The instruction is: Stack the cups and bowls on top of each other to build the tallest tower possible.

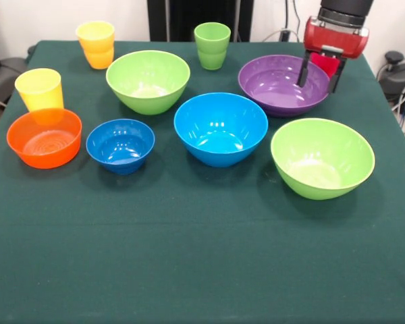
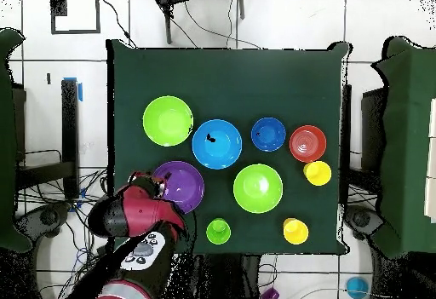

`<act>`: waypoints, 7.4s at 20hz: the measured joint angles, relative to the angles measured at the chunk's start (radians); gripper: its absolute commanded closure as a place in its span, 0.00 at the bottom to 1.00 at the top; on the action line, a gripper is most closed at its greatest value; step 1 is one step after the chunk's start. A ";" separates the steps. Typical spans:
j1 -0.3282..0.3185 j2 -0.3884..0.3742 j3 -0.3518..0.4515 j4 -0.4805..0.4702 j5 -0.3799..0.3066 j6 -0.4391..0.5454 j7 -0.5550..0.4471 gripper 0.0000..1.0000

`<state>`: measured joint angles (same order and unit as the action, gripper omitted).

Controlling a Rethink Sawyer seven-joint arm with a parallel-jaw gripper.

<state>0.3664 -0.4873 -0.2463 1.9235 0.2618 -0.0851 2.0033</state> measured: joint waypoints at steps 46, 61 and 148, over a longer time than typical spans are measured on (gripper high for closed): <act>0.042 0.170 -0.026 -0.107 0.073 0.001 0.000 1.00; 0.027 0.147 -0.039 -0.105 0.074 0.001 0.000 1.00; -0.177 0.052 0.019 -0.110 -0.077 0.015 0.000 1.00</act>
<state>0.1898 -0.4353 -0.2274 1.8131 0.1843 -0.0699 2.0033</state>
